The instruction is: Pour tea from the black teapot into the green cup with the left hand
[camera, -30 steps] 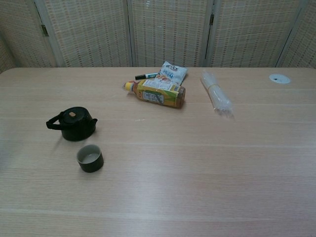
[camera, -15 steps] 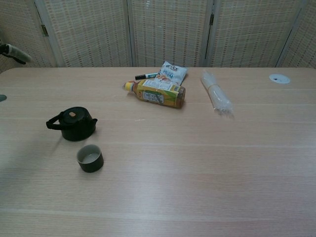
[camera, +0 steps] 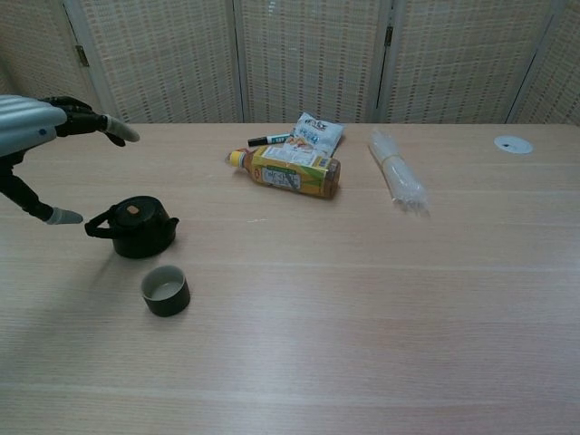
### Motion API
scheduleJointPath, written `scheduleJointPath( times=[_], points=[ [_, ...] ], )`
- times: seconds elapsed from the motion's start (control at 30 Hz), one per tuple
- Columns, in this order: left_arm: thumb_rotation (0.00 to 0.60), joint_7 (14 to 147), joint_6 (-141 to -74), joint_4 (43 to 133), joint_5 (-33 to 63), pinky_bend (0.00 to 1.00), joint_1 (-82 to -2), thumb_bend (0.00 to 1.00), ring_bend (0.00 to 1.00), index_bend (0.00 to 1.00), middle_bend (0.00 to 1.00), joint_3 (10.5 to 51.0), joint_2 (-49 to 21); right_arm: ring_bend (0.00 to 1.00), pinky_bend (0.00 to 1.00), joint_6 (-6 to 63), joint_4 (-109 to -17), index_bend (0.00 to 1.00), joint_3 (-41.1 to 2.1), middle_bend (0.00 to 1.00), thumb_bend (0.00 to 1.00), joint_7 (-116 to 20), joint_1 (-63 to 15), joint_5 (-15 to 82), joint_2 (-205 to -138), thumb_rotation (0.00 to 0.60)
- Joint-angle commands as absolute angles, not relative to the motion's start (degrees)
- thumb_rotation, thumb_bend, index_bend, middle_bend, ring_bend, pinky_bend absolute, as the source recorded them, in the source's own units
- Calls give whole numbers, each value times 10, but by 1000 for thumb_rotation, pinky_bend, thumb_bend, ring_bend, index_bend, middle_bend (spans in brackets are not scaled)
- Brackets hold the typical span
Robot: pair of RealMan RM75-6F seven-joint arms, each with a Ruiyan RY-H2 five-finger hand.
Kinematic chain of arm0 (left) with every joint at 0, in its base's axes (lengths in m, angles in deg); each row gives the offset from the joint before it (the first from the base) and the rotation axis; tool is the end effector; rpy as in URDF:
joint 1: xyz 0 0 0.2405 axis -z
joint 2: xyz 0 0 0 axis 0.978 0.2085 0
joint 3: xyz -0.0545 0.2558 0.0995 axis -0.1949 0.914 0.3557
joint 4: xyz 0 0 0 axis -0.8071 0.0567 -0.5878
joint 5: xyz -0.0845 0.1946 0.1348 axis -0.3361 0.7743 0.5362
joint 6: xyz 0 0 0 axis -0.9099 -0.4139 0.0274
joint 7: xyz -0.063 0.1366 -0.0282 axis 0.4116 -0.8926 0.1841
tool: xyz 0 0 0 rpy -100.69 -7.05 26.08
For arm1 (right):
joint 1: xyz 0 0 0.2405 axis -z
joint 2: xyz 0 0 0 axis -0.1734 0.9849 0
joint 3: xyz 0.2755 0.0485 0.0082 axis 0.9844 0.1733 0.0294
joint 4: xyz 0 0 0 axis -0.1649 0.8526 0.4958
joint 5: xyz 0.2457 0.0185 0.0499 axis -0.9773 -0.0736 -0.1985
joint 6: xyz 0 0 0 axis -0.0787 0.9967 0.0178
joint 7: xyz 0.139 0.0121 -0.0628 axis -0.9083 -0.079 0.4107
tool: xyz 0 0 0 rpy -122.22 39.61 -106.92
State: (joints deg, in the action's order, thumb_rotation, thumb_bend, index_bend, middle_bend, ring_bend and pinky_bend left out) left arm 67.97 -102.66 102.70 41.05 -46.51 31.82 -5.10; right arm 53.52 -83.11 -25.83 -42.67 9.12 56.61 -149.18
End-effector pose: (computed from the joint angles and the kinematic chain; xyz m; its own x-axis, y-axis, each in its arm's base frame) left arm -0.2302 0.3421 0.0249 0.6115 0.0907 0.7860 0.7184 -0.4802 -0.5034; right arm -0.3524 -0.1749 0.1607 0.4799 0.0570 0.8755 -0.8771 0.0555 0.4771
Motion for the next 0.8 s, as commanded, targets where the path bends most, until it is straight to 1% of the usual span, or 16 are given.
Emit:
scheduleJointPath(
  times=[0.03,0.5,0.8],
  points=[
    [600,677,-1018,1015,402,0,-455,212,142,159,217,316,-64,184,0,534,-831,0,-258,159,376,-426,92,563,-1492,600],
    [600,688,-962,933,346,0,-404,211,130,157,206,306,-136,185,0,533,-830,0,-256,159,376,-428,92,562,-1495,600],
    [600,690,-938,906,314,0,-386,211,127,157,201,306,-163,185,0,539,-825,0,-255,159,376,-436,95,563,-1496,600]
  ],
)
